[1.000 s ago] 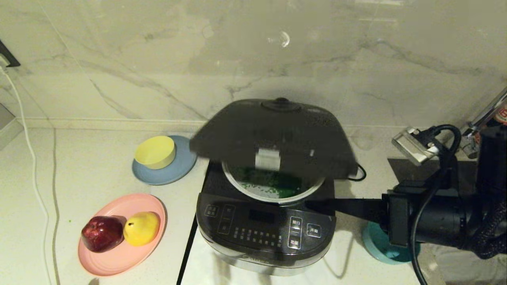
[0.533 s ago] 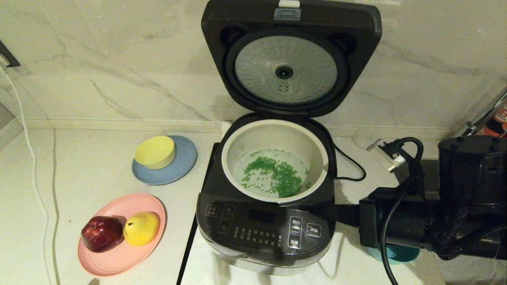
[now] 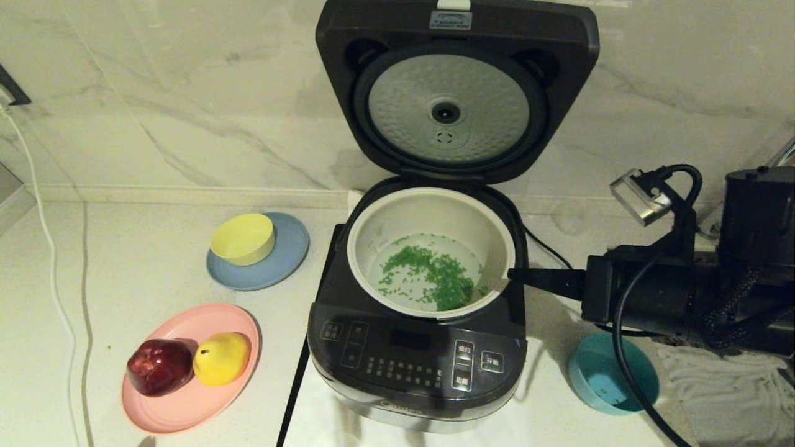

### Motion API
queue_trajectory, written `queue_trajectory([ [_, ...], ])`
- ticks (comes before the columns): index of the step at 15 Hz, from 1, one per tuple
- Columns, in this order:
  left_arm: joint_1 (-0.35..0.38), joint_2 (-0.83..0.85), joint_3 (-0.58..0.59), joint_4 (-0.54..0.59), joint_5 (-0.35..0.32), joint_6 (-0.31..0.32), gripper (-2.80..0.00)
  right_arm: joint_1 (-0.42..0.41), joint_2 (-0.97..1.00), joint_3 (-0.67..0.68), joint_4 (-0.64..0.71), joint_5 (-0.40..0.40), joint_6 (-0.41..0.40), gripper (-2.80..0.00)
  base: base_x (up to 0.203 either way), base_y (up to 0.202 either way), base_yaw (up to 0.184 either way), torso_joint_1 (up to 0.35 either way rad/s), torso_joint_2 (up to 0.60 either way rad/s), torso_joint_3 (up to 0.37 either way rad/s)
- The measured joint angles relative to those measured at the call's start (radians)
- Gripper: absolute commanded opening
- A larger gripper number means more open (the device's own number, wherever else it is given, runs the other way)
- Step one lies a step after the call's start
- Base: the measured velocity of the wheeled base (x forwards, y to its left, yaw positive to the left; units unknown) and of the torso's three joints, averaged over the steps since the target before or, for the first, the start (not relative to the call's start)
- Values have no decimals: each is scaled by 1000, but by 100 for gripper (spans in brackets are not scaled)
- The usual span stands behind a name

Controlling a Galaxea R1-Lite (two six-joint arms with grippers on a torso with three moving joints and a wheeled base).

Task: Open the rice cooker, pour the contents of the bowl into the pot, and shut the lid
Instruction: Close the rice cooker

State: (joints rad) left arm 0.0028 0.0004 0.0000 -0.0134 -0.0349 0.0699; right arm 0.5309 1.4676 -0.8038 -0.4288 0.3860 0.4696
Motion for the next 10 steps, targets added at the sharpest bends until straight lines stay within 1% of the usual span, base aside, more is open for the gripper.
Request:
queue_trajectory([
  [5, 0, 0, 0, 0, 0, 0, -280, -170, -28, -13, 7, 9, -1, -280, 0, 0, 0, 0, 0, 0],
  [8, 0, 0, 0, 0, 0, 0, -280, -244, 0, -114, -4, 10, 4, -280, 0, 0, 0, 0, 0, 0],
  [10, 0, 0, 0, 0, 0, 0, -280, -268, 40, -207, -6, 8, 5, -280, 0, 0, 0, 0, 0, 0],
])
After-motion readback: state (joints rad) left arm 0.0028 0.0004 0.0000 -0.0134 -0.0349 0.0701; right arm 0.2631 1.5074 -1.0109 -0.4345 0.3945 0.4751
